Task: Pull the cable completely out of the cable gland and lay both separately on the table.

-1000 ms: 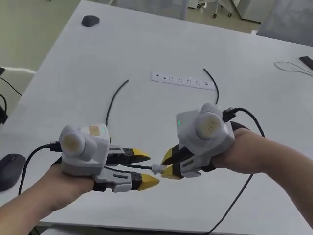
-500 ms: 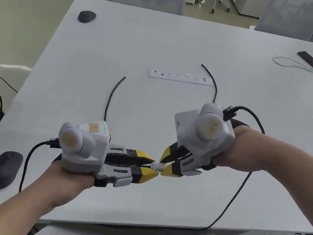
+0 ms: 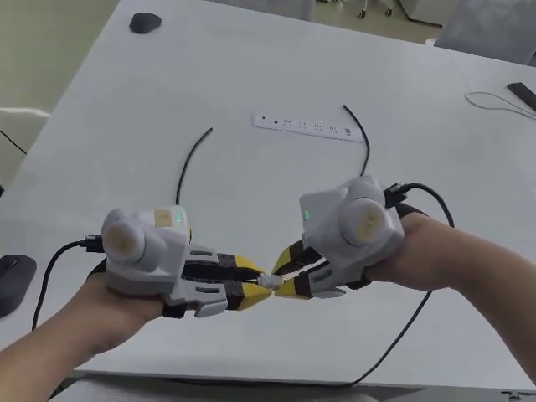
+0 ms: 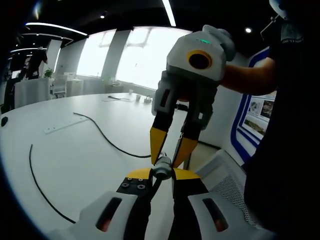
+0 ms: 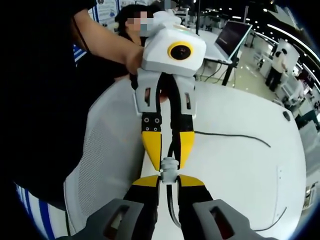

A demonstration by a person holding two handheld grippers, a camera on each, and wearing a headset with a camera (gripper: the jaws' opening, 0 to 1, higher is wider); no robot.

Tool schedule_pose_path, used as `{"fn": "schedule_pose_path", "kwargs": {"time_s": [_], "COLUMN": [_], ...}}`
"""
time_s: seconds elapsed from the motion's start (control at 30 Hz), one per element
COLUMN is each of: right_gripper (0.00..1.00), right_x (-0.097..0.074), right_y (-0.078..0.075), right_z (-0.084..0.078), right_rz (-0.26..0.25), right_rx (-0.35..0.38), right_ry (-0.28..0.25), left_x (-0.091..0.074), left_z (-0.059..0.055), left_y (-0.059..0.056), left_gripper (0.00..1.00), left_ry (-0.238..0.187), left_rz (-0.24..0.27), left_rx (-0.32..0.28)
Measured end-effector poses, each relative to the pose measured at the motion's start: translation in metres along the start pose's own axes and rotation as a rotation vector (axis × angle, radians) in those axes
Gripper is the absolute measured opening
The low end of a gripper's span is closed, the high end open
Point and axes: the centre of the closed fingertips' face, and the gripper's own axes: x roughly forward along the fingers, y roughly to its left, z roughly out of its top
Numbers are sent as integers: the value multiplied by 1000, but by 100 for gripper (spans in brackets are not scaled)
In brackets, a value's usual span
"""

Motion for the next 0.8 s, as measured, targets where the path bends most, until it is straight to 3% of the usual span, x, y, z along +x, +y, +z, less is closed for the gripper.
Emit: {"fn": "schedule_pose_path", "kwargs": {"time_s": [0.23, 0.47, 0.53, 0.6, 0.8], "right_gripper": [13, 16, 14, 13, 15], "right_x": [-6, -24, -29, -33, -29], "right_y": [-9, -16, -14, -15, -8], "right_z": [4, 1, -1, -4, -8], "right_rz": [-42, -38, -14, -22, 27], "right_rx": [100, 379, 507, 525, 549], "right_ry": [-72, -218, -269, -304, -318], "left_x": [-3, -4, -4, -3, -2], "left_z": [6, 5, 6, 6, 6], "left_y": [2, 1, 0, 0, -4], "left_gripper": [15, 15, 15, 15, 15], "left_ry": [-18, -6, -8, -6, 6], "left_rz": [-2, -2, -1, -4, -31], "left_rx": [-37, -17, -11, -10, 27]}}
